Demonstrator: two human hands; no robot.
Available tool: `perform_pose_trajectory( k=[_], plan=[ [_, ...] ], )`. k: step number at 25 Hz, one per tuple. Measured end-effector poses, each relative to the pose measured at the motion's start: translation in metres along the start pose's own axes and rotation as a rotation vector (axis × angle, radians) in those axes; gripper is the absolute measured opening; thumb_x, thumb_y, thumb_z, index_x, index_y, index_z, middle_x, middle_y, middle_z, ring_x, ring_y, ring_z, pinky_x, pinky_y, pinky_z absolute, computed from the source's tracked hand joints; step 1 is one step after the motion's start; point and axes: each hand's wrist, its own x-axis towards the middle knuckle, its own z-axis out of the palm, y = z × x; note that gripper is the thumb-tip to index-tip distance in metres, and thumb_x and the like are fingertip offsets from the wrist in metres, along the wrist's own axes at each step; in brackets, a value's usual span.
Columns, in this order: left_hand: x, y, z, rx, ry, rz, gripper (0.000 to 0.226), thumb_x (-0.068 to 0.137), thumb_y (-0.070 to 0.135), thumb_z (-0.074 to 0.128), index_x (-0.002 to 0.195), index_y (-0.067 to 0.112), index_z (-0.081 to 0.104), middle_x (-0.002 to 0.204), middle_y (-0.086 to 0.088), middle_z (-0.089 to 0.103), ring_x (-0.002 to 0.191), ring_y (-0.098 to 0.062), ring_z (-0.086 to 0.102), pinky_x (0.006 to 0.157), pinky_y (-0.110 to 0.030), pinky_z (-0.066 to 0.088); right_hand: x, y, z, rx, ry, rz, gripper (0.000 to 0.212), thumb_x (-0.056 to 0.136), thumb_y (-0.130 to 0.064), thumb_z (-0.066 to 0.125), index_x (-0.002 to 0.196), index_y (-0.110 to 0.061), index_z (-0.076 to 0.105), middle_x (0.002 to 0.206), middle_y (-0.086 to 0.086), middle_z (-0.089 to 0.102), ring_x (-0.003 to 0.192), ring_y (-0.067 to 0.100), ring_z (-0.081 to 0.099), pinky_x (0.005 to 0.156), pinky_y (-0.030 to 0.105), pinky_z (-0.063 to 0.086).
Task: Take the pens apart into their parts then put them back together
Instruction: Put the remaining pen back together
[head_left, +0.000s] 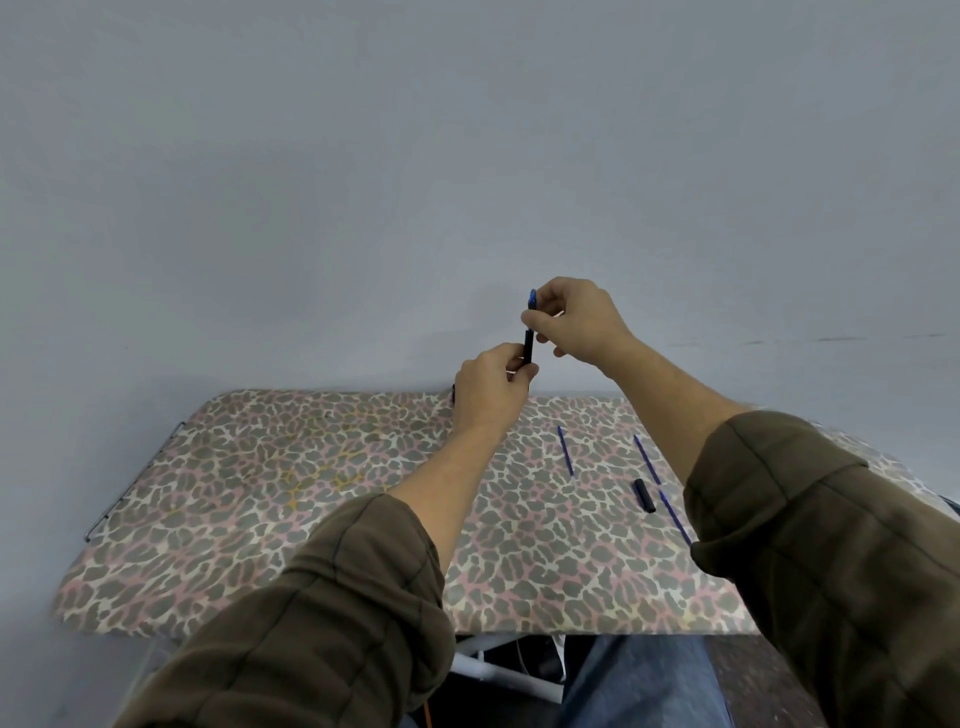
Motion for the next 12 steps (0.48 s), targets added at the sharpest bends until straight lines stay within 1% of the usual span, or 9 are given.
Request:
perform_pose_trajectory(
  k=[3, 5, 7, 9, 12],
  plan=[
    [0.0008, 0.0008, -0.0001, -0.015, -0.006, -0.007, 0.014, 0.093, 0.028, 0.072, 0.107, 0.025, 0.075, 0.094, 0.010, 0.077, 0.076, -0.006, 0.071, 0.080, -0.031, 0.058, -0.0002, 0.0017, 0.0016, 0.028, 0.051, 0.042, 0.020, 0.089, -0.023, 0.076, 0.101, -0.010, 0.067, 0.089, 0.004, 0.076, 0.076, 0.018, 0.078, 0.054, 0.031, 0.057],
    [0.0000, 0.0018, -0.0001, -0.015, -0.010, -0.004, 0.015, 0.093, 0.028, 0.072, 0.107, 0.026, 0.075, 0.094, 0.010, 0.077, 0.077, -0.005, 0.071, 0.079, -0.030, 0.058, 0.0000, 0.0029, 0.0016, 0.044, 0.069, 0.059, 0.022, 0.088, -0.025, 0.078, 0.099, -0.010, 0.066, 0.087, 0.003, 0.076, 0.073, 0.017, 0.078, 0.054, 0.032, 0.056],
    [-0.0006, 0.0018, -0.0009, -0.017, -0.008, -0.004, 0.014, 0.093, 0.027, 0.072, 0.106, 0.026, 0.074, 0.094, 0.011, 0.076, 0.076, -0.004, 0.071, 0.078, -0.030, 0.058, -0.0006, 0.0028, 0.0026, 0.050, 0.064, 0.053, 0.018, 0.088, -0.023, 0.077, 0.098, -0.012, 0.067, 0.086, 0.002, 0.077, 0.074, 0.017, 0.078, 0.054, 0.030, 0.056],
    [-0.0011, 0.0021, -0.0016, -0.025, -0.003, -0.006, 0.013, 0.093, 0.027, 0.071, 0.106, 0.025, 0.075, 0.092, 0.010, 0.076, 0.074, -0.004, 0.070, 0.078, -0.030, 0.058, -0.0017, 0.0021, 0.0035, 0.070, 0.035, 0.034, 0.013, 0.090, -0.019, 0.074, 0.103, -0.015, 0.071, 0.088, 0.000, 0.078, 0.080, 0.018, 0.078, 0.057, 0.032, 0.059],
    [-0.0007, 0.0042, -0.0036, -0.022, 0.015, -0.010, 0.014, 0.094, 0.027, 0.071, 0.107, 0.024, 0.075, 0.092, 0.010, 0.077, 0.077, -0.008, 0.071, 0.077, -0.030, 0.057, -0.0023, 0.0014, 0.0055, 0.060, 0.009, 0.011, 0.018, 0.092, -0.018, 0.072, 0.109, -0.015, 0.075, 0.091, 0.001, 0.080, 0.087, 0.019, 0.077, 0.072, 0.039, 0.064]
  ],
)
